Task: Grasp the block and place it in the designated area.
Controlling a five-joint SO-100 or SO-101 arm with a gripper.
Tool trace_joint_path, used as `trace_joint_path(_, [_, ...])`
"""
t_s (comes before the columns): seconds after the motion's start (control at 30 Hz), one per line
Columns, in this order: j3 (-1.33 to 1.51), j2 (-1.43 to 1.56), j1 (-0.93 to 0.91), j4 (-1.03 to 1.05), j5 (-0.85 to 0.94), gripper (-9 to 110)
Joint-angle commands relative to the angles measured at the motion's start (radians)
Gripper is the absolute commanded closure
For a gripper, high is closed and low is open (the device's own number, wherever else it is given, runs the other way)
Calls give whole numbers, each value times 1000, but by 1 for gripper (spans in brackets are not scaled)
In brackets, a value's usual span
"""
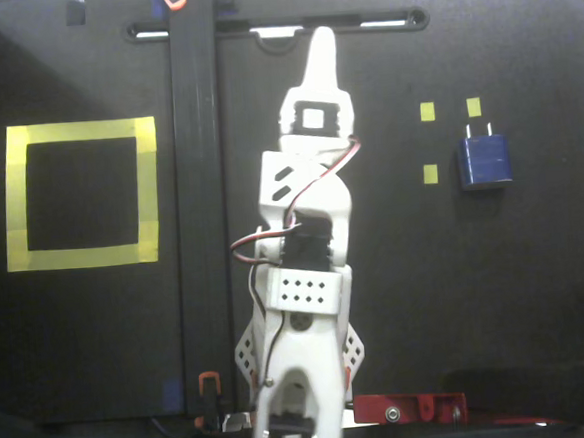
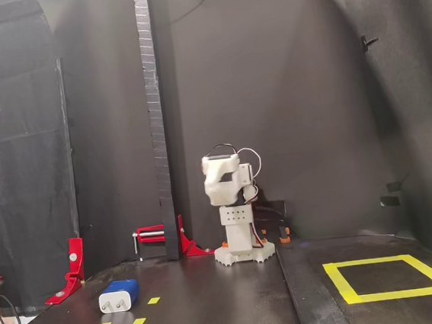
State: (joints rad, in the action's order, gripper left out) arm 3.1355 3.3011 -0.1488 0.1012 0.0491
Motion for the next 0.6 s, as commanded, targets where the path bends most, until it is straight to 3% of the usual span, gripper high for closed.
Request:
trace_joint_path(0.0, [8, -5, -83, 15, 9, 102])
trace_joint_path(0.57, [6, 14, -558, 52, 14, 102])
